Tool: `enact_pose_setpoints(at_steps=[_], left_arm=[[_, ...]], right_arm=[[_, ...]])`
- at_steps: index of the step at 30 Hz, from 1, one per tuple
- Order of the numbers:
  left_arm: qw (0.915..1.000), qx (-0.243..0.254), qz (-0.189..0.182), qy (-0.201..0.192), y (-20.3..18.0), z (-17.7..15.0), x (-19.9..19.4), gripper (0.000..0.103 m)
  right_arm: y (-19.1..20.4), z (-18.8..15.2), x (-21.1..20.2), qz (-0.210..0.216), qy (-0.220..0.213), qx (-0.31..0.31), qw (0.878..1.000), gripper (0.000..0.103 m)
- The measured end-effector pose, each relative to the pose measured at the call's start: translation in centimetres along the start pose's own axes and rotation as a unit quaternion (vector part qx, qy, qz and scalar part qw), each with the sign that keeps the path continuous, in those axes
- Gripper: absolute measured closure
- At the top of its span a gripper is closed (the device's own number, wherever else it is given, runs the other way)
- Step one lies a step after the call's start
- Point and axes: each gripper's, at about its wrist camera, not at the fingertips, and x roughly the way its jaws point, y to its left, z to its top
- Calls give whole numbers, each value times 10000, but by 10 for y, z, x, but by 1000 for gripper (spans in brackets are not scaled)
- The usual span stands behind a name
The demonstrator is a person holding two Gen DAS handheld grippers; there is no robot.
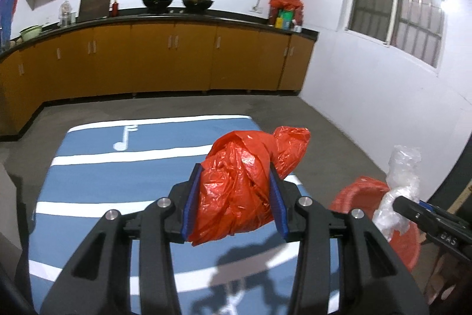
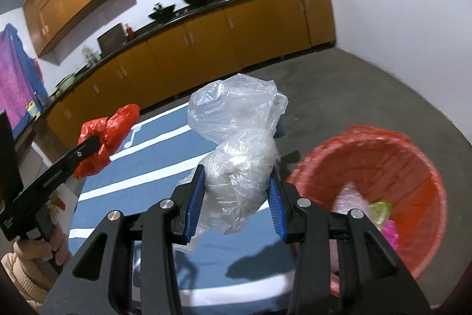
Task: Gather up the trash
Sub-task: 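Carry both bags over the orange basket and open both tools to drop them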
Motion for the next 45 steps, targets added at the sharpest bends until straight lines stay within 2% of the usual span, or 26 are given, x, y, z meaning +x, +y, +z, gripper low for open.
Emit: enact_pose_setpoints(at_steps=[8, 20, 26, 45], left_arm=[[9989, 190, -431, -49, -52, -8, -19, 61], [9932, 339, -1110, 115, -118, -20, -16, 61], [9887, 461, -1403, 272, -152, -29, -3, 61], [9765, 535, -1962, 715, -206, -46, 45, 59]], right_arm=[[-40, -9, -38, -413, -253, 188, 9986, 62], [-90, -21, -78, -947, -526, 462, 9930, 62], [-108, -23, -85, -1158, -602, 526, 9901, 62], [-146, -22, -80, -1480, -553, 824, 9840, 61]])
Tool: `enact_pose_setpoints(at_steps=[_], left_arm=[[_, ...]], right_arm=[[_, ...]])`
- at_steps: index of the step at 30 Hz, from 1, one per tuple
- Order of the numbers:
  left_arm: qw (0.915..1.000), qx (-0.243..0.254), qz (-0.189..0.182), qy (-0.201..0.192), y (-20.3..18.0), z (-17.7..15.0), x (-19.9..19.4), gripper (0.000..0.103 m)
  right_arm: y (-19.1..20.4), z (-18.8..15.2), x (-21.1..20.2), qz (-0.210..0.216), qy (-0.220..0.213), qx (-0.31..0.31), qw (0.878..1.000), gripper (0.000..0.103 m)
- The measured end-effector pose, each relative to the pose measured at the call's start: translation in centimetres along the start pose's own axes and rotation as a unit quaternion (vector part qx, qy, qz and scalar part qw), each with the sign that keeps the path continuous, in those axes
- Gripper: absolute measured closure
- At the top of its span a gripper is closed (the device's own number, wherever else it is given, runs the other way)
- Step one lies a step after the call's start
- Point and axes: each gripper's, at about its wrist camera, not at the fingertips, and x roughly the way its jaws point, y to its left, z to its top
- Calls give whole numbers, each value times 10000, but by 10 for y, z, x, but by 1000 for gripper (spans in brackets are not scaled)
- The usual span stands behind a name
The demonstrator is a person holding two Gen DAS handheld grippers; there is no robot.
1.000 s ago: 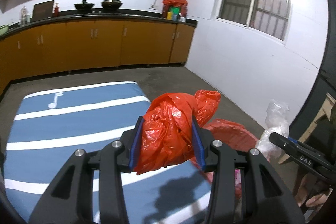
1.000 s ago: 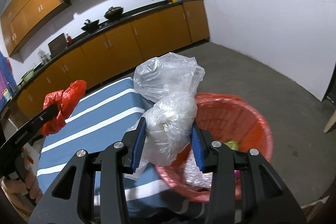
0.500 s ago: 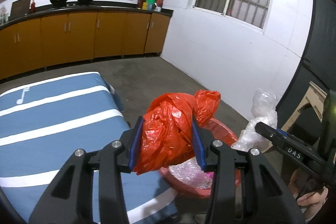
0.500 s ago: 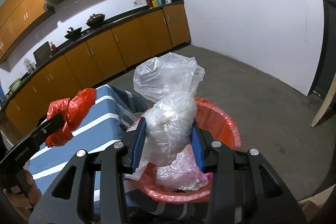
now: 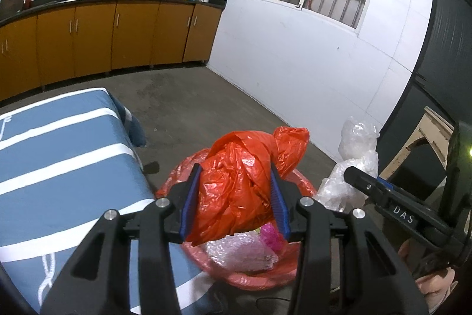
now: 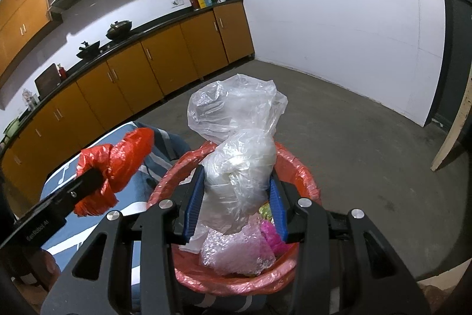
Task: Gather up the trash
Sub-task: 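Carry both bags over the orange basket and open both tools to drop them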
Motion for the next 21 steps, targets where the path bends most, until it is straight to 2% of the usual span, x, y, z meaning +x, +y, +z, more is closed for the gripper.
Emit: enact_pose_setpoints(at_steps=[4, 9, 12, 16, 21], left_arm=[[9998, -54, -104, 132, 1, -2, 13, 55], [9993, -130, -152, 309, 5, -8, 26, 48], [9989, -214, -138, 387, 13, -12, 29, 48], [9987, -269, -85, 426, 22, -16, 25, 46], [9995, -169, 102, 247, 28, -19, 4, 37]], right_arm=[[1, 2, 3, -26, -28, 28, 10000, 59], [-3, 4, 6, 37, -9, 91, 10000, 46], [-5, 2, 4, 30, 10, 145, 9999, 43], [-6, -2, -1, -32, 10, 161, 9999, 40], [0, -10, -21, -132, -232, -35, 9996, 26]])
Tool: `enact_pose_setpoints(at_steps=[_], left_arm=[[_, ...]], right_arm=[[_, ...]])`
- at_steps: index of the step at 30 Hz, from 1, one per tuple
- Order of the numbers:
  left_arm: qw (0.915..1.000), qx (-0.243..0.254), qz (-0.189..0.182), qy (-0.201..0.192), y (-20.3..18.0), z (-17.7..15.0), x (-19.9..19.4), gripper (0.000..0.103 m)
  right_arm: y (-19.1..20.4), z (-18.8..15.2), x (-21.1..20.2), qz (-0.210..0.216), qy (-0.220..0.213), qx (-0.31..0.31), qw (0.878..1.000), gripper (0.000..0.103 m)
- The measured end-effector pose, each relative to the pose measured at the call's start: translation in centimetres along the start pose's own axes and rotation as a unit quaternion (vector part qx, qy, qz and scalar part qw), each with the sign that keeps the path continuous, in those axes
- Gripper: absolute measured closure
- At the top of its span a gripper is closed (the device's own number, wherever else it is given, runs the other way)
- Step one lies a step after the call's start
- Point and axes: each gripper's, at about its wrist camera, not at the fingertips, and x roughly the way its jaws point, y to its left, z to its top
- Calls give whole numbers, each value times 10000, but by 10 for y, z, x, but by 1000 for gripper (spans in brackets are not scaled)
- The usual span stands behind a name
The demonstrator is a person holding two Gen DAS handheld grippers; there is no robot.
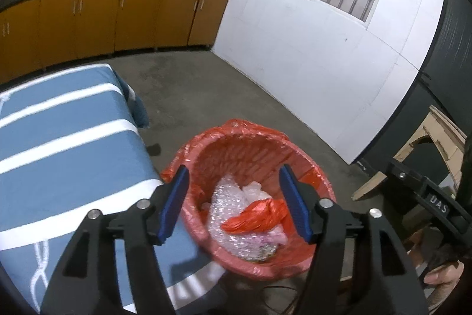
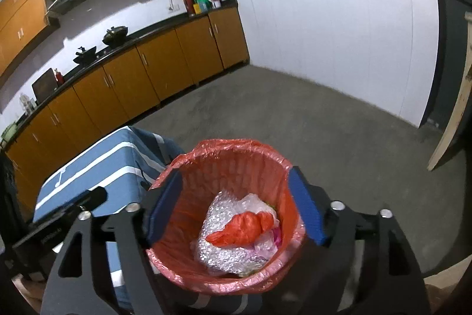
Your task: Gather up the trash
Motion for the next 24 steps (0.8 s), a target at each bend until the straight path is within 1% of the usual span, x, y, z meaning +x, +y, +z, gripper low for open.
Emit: enact_pose_setpoints(at_steps=[3, 7, 9, 13, 17, 21, 24], left_arm=[[9994, 117, 206, -254, 2, -2, -23, 29], [9959, 263, 566, -651, 7, -9, -59, 17], [9934, 302, 757, -810, 11, -14, -78, 14], [9858, 382, 1169, -1143, 16, -25, -115, 8], [9766, 488, 1537, -1421, 16, -38, -149, 4], [9709, 521, 1779, -1518, 15, -48, -171, 4], [9694, 429, 1867, -1534, 17, -56, -185, 4]], right_arm=[[6, -3, -15, -56, -271, -200, 9994, 12], [18, -9, -37, -267, -588, -535, 9965, 9], [23, -12, -48, -245, -718, -596, 9953, 4], [37, -20, -68, -205, -912, -753, 9928, 2], [49, -28, -83, -174, -988, -928, 9906, 2], [59, -37, -92, -107, -962, -965, 9906, 2], [64, -44, -98, -46, -950, -966, 9908, 2]])
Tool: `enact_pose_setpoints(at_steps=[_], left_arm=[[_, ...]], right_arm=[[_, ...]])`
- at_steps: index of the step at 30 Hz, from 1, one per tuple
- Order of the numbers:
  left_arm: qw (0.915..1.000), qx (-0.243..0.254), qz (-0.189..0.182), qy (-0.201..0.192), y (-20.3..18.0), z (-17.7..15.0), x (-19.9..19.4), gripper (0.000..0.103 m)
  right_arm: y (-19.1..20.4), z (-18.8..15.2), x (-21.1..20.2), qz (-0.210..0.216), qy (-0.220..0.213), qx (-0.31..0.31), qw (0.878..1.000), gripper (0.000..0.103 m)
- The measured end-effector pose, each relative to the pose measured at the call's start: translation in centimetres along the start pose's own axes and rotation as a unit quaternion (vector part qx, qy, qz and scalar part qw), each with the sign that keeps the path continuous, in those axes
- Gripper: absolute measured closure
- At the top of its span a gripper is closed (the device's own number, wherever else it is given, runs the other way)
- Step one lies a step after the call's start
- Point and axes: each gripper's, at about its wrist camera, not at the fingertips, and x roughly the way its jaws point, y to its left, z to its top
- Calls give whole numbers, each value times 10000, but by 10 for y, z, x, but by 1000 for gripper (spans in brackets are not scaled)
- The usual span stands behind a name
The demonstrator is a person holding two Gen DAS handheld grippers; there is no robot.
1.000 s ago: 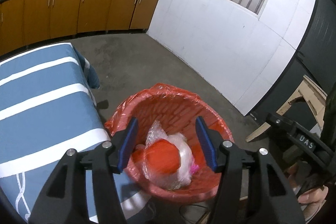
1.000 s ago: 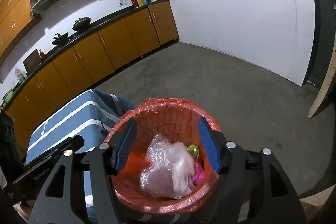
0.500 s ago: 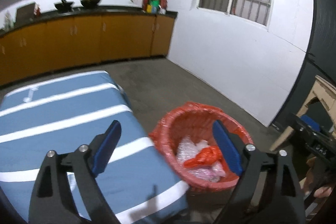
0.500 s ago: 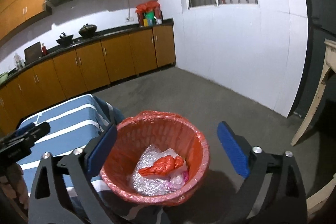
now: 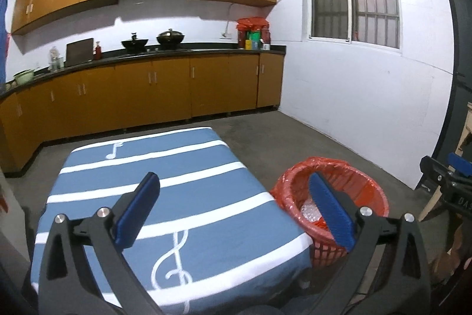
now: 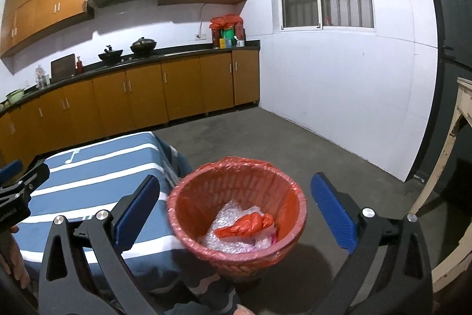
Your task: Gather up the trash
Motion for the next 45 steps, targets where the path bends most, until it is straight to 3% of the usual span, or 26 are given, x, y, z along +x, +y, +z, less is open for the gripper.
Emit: enact_pose_setpoints(at_steps=[20, 45], left_arm=[[9988, -195, 447, 73, 17, -32, -56, 4], [9973, -229, 683, 106, 13, -55, -90, 4]], right_arm=[[33, -25, -42, 337, 42, -234, 9991, 2], [43, -48, -70, -14, 43, -448, 9990, 2]])
